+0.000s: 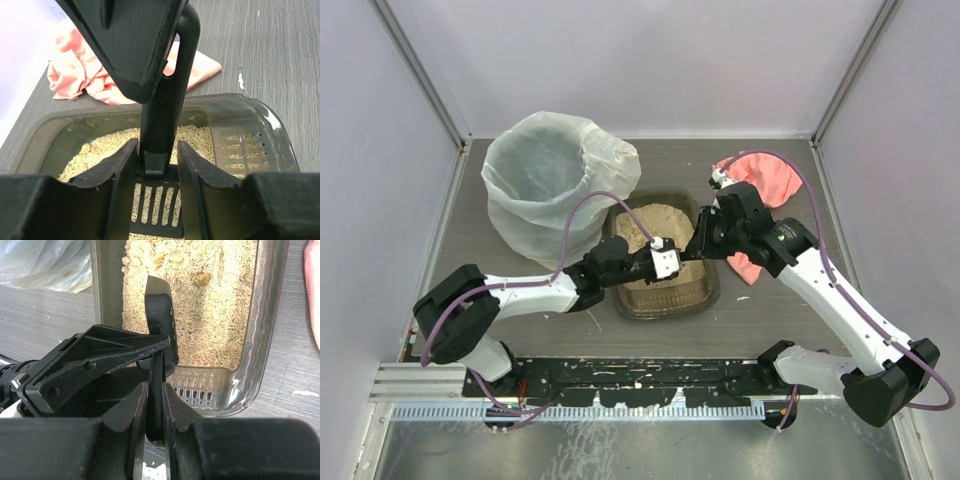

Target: Clean the litter box

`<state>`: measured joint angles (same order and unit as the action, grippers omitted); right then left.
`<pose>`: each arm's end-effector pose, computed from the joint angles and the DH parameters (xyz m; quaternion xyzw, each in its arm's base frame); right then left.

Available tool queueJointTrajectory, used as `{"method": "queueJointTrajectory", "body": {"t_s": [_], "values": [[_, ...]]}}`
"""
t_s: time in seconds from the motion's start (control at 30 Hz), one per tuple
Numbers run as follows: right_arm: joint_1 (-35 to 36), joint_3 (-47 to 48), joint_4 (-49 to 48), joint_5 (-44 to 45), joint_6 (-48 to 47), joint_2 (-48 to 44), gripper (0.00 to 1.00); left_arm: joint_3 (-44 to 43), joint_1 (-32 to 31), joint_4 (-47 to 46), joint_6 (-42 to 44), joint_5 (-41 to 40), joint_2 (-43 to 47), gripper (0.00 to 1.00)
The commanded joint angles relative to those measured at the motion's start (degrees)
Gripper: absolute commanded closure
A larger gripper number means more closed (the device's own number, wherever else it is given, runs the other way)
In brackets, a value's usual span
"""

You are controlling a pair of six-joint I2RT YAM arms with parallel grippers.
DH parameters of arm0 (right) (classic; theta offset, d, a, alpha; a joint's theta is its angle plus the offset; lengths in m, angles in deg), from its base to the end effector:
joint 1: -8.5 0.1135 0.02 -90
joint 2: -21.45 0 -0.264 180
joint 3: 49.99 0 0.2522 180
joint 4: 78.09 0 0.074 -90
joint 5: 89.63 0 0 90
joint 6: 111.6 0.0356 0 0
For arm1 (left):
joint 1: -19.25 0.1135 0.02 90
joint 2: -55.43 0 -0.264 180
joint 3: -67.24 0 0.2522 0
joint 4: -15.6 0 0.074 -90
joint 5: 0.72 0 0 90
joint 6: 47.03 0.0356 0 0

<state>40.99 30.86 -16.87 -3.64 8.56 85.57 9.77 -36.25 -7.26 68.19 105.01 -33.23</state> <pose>0.1880 0.1226 0.3469 -0.0323 0.9211 0.2285 0.3134 0.1828 -0.2829 0.2311 0.5535 0.5132 -0.2691 0.5982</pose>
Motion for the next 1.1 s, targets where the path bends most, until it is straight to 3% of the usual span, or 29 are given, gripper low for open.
{"method": "queueJointTrajectory", "body": {"t_s": [0.0, 0.1, 0.17, 0.37, 0.5, 0.83, 1.07], "values": [[-0.15, 3.27, -1.80, -0.25, -0.73, -0.84, 0.97, 0.28, -0.36, -2.68, 1.16, -0.59, -0.37, 0.66], [-0.17, 2.90, -1.85, 0.02, -0.76, -0.75, 0.93, -0.52, -0.31, -2.68, 0.48, -0.46, -0.76, 0.85], [-0.19, 2.39, -2.39, 0.58, -0.88, -0.86, 0.86, -1.23, -0.31, -2.39, -0.30, -0.68, -0.81, 0.98], [-0.19, 0.66, -7.52, 5.22, -2.37, -2.46, 0.51, -2.80, -0.31, -1.17, -2.83, -1.54, -0.26, 1.00], [-0.16, -2.67, -12.85, 8.93, -2.71, -5.55, 0.40, -4.07, -0.35, 0.37, -8.86, -4.71, -0.12, 1.00], [-0.15, -11.78, -24.91, 8.74, -4.48, -10.87, 0.39, -7.81, -0.38, 5.44, -19.47, -7.75, 0.73, 1.00], [-0.15, -16.40, -31.48, 6.47, -4.84, -11.73, 0.51, -9.07, -0.32, 7.55, -20.71, -8.09, 0.60, 1.00]]}}
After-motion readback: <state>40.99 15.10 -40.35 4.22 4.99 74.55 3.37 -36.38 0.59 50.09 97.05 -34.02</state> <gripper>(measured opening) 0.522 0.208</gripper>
